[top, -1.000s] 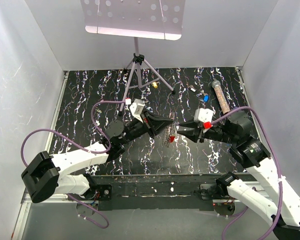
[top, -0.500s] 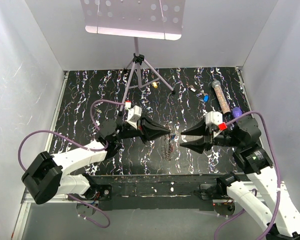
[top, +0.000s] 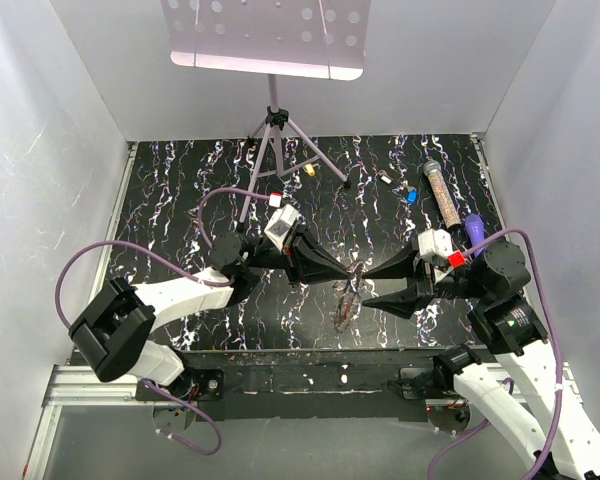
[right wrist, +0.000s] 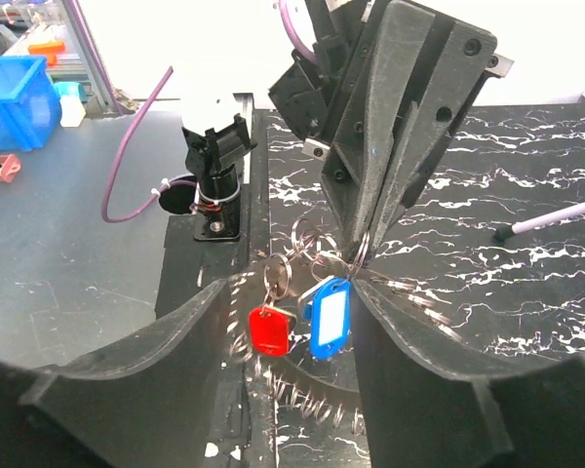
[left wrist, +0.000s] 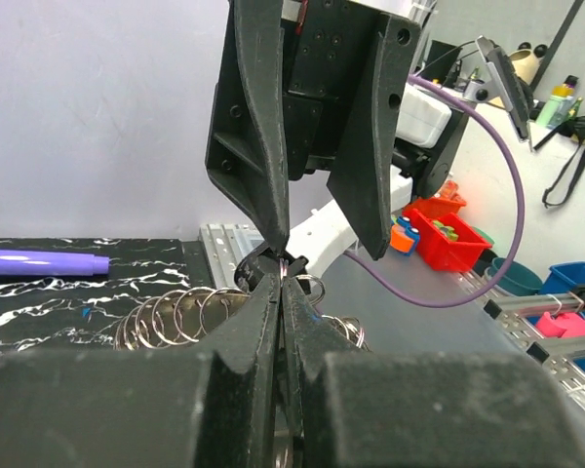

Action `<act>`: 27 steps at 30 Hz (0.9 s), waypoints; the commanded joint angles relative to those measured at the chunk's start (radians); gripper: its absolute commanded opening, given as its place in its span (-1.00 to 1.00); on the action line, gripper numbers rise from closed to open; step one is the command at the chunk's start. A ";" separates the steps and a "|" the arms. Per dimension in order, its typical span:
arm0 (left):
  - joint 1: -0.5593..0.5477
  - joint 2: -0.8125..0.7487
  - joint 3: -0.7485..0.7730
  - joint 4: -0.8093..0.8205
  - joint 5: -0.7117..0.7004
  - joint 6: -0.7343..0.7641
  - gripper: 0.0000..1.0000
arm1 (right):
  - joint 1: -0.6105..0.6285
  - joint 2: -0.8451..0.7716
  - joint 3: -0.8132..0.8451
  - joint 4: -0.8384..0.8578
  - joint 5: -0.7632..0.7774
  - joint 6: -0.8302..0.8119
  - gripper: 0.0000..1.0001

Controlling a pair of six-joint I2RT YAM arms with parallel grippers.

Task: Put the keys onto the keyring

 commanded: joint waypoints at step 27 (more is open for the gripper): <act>0.004 0.035 0.095 0.227 0.036 -0.149 -1.00 | -0.027 0.030 -0.005 0.161 0.099 0.193 -0.37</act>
